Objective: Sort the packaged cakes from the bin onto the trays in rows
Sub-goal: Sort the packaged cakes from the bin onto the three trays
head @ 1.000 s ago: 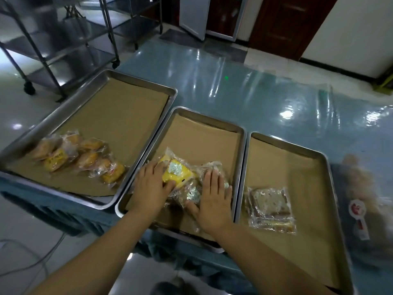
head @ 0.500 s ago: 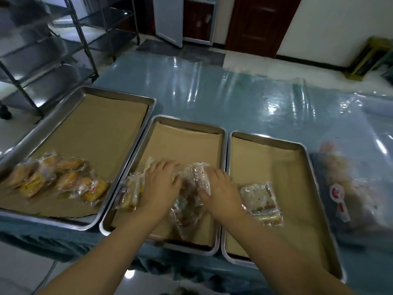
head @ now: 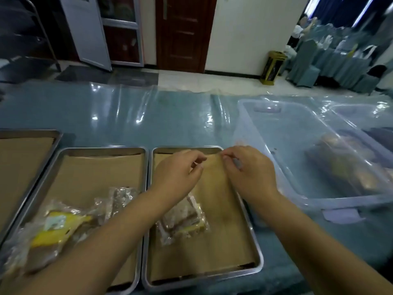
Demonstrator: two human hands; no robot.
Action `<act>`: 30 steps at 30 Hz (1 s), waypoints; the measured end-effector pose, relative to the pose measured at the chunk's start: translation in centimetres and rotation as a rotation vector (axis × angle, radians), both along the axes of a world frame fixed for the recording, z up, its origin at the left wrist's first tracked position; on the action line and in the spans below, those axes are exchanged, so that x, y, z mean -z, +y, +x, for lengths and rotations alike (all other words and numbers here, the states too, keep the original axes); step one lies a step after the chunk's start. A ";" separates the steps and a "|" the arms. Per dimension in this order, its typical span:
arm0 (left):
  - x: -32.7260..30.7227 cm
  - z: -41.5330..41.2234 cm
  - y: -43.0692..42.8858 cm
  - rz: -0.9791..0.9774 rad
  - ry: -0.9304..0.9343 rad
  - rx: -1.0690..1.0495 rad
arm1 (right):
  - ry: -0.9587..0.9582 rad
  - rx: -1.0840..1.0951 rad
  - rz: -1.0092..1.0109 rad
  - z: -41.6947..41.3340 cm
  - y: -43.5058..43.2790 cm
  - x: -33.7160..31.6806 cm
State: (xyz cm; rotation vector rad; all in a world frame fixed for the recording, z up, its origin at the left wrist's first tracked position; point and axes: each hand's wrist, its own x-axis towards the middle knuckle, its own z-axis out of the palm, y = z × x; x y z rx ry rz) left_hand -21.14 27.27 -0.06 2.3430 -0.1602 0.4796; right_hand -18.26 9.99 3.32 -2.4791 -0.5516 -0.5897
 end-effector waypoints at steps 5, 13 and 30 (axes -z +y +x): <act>-1.4 4.5 -7.7 -0.009 -0.019 0.034 | 0.056 0.058 0.042 4.7 -8.9 -1.5; -2.0 11.5 -18.6 -0.156 0.036 0.037 | 0.256 -0.065 -0.262 14.5 -20.4 0.4; 0.5 15.6 -23.2 -0.268 0.050 -0.158 | 1.178 -0.322 -0.368 26.6 -22.1 12.5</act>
